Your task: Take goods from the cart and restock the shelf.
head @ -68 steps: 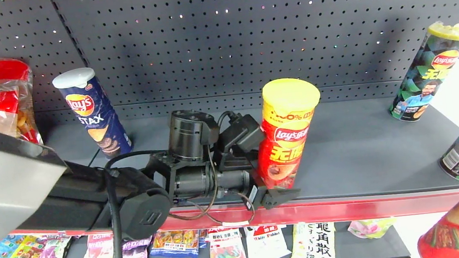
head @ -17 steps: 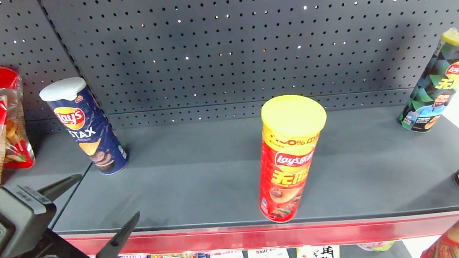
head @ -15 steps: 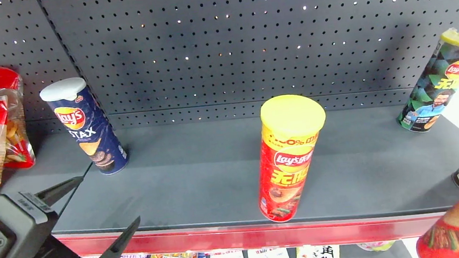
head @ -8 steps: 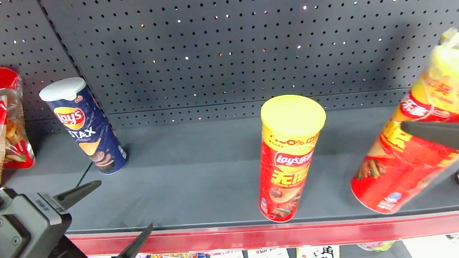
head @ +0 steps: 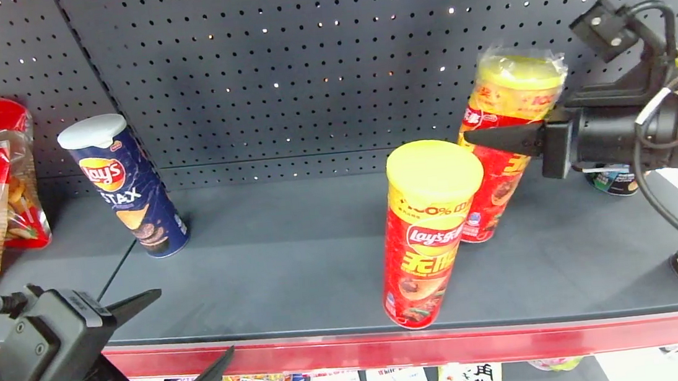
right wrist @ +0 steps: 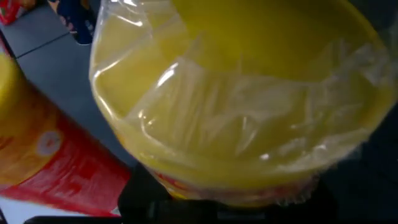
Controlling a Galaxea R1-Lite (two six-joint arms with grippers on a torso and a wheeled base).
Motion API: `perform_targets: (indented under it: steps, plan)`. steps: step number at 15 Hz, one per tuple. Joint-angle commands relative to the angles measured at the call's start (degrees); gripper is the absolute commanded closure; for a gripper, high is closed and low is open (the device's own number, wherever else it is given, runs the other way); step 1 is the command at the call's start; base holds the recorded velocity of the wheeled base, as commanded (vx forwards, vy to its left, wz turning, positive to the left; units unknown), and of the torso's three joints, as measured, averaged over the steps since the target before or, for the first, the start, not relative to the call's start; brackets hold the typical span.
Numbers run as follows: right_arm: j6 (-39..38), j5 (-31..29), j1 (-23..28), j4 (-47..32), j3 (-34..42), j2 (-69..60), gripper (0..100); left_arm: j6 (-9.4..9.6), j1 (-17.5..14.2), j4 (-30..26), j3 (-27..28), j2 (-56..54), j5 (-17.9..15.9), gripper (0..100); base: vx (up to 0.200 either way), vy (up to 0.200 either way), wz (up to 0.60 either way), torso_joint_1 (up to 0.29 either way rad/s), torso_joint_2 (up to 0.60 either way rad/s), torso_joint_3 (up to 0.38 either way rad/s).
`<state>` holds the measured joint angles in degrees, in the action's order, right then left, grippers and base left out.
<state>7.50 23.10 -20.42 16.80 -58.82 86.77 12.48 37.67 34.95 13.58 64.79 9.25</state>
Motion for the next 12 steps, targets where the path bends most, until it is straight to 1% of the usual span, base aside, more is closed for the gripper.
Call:
perform_targets:
  steps: [1,4,5,9,12]
  plan:
    - [0.2,0.1,-0.1,0.0,-2.6,6.0,100,0.00,-0.1,0.1,0.5,0.4,0.1,0,0.000,0.000,0.00,0.000,0.00,0.000]
    - [0.6,-0.2,-0.1,0.0,-4.7,8.3,100,0.17,-0.1,0.1,0.0,0.2,0.2,0,0.000,0.000,0.00,0.000,0.00,0.000]
    - [1.1,-0.2,-0.2,-0.1,-6.7,9.6,100,0.17,-0.1,0.1,-0.1,0.1,0.2,0,0.000,0.000,0.00,0.000,0.00,0.000]
    - [1.1,-0.1,-1.0,0.0,-10.9,12.6,100,0.17,-0.1,0.1,0.0,0.1,0.3,0,0.000,0.000,0.00,0.000,0.00,0.000]
    - [1.0,-0.2,-1.5,0.0,-11.1,13.4,100,0.17,-0.1,0.0,0.1,0.5,0.4,0,0.000,0.000,0.00,0.000,0.00,0.000]
